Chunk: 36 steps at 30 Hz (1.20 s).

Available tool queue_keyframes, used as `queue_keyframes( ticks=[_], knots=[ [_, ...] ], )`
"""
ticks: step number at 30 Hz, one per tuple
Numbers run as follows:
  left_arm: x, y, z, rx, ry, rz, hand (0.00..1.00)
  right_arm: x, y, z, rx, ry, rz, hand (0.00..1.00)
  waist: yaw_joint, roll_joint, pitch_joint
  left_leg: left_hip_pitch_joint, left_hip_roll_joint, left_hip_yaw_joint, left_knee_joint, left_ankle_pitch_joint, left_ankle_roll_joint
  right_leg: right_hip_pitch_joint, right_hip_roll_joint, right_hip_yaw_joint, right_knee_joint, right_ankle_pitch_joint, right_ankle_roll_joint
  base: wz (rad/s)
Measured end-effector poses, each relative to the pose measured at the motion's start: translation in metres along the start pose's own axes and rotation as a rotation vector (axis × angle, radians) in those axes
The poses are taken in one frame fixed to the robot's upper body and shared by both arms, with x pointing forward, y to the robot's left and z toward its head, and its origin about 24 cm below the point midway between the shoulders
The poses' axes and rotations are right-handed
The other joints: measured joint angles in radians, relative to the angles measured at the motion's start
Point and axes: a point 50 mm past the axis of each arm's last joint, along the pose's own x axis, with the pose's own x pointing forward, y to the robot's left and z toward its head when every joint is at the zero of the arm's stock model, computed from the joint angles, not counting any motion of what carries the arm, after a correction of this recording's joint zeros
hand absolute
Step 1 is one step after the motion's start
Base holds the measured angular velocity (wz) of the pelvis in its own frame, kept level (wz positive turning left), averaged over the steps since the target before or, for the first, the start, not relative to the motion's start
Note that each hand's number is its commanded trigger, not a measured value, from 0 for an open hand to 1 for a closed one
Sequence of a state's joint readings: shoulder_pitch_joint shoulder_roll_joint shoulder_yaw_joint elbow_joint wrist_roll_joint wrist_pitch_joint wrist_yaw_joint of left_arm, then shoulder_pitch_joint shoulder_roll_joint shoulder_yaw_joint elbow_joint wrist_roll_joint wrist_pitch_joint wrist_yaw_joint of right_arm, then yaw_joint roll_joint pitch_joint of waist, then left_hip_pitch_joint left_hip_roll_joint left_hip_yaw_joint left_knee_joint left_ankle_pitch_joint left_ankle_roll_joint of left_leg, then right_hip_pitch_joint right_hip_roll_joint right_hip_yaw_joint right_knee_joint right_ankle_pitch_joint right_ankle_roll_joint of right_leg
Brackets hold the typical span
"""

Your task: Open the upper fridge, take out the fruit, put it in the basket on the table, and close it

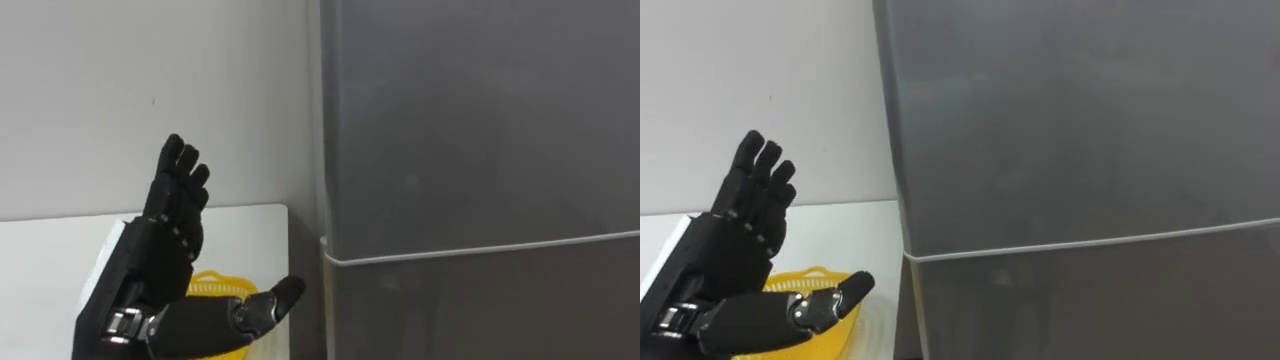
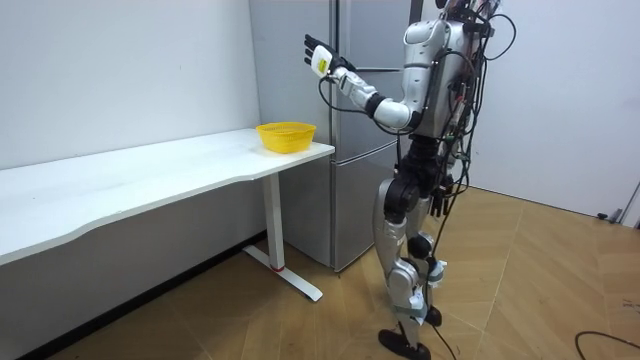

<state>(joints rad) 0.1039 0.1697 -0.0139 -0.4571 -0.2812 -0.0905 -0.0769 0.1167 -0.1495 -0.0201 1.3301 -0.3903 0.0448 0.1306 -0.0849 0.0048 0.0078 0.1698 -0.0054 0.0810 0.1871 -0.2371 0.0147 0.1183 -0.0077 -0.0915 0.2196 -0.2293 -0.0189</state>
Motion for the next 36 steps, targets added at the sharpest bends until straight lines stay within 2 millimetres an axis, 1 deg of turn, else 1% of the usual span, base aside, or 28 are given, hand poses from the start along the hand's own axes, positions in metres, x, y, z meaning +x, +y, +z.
queue_keyframes(
  ticks=[3, 5, 13, 17, 23, 27, 34, 36],
  knots=[
    [0.0, -0.004, -0.003, -0.008, 0.02, -0.029, 0.0, 0.0, 0.0, -0.001, -0.008, 0.004, 0.006, 0.0, -0.005, 0.003, 0.0031, 0.0, 0.0, 0.002, 0.0, 0.0, 0.0, -0.001, 0.001, 0.007, -0.001, 0.001, 0.001, 0.0],
    [0.0, -0.005, -0.004, -0.011, 0.03, -0.039, 0.0, 0.0, 0.001, -0.001, -0.008, 0.004, 0.011, 0.0, -0.006, 0.006, 0.0038, -0.001, 0.0, 0.004, 0.0, 0.0, 0.0, -0.004, 0.001, 0.009, -0.004, 0.001, 0.001, 0.0],
    [0.0, -0.012, -0.009, -0.028, 0.069, -0.108, 0.0, 0.0, 0.001, 0.003, -0.038, 0.013, 0.025, 0.0, -0.008, 0.009, 0.0041, -0.003, 0.008, 0.024, 0.0, 0.0, 0.0, -0.015, 0.006, 0.012, 0.004, 0.003, -0.002, -0.04],
    [-0.001, -0.017, -0.011, -0.037, 0.084, -0.14, 0.0, 0.0, 0.0, 0.007, -0.056, 0.006, 0.022, 0.0, -0.02, 0.008, 0.0036, -0.005, 0.009, 0.024, 0.0, 0.0, 0.0, -0.018, 0.009, 0.012, 0.005, 0.003, -0.004, 0.0],
    [-0.002, -0.029, -0.016, -0.054, 0.119, -0.202, 0.0, 0.0, 0.0, 0.009, -0.086, 0.015, 0.021, 0.0, -0.021, -0.003, 0.0011, -0.01, 0.009, 0.024, 0.0, 0.0, 0.0, -0.023, 0.008, 0.011, 0.004, 0.003, -0.004, 0.0],
    [-0.001, -0.031, -0.017, -0.051, 0.123, -0.228, 0.0, 0.0, 0.0, 0.008, -0.087, 0.02, 0.011, 0.0, -0.024, -0.011, 0.0005, -0.01, 0.009, 0.026, 0.0, 0.0, 0.0, -0.023, 0.008, 0.01, 0.003, 0.003, -0.004, 0.0],
    [0.007, -0.035, -0.013, -0.035, 0.103, -0.272, 0.0, 0.0, -0.001, 0.009, -0.082, 0.015, -0.001, 0.0, -0.024, -0.013, 0.0004, -0.012, 0.009, 0.028, 0.0, 0.0, 0.0, -0.024, 0.007, 0.009, 0.001, 0.003, -0.004, 0.0],
    [0.01, -0.038, -0.011, -0.036, 0.089, -0.293, 0.0, 0.0, -0.002, 0.011, -0.083, 0.009, -0.014, 0.0, -0.026, -0.014, -0.0014, -0.016, 0.01, 0.03, 0.0, 0.0, 0.0, -0.028, 0.007, 0.009, 0.001, 0.004, -0.005, 0.0]
  ],
)
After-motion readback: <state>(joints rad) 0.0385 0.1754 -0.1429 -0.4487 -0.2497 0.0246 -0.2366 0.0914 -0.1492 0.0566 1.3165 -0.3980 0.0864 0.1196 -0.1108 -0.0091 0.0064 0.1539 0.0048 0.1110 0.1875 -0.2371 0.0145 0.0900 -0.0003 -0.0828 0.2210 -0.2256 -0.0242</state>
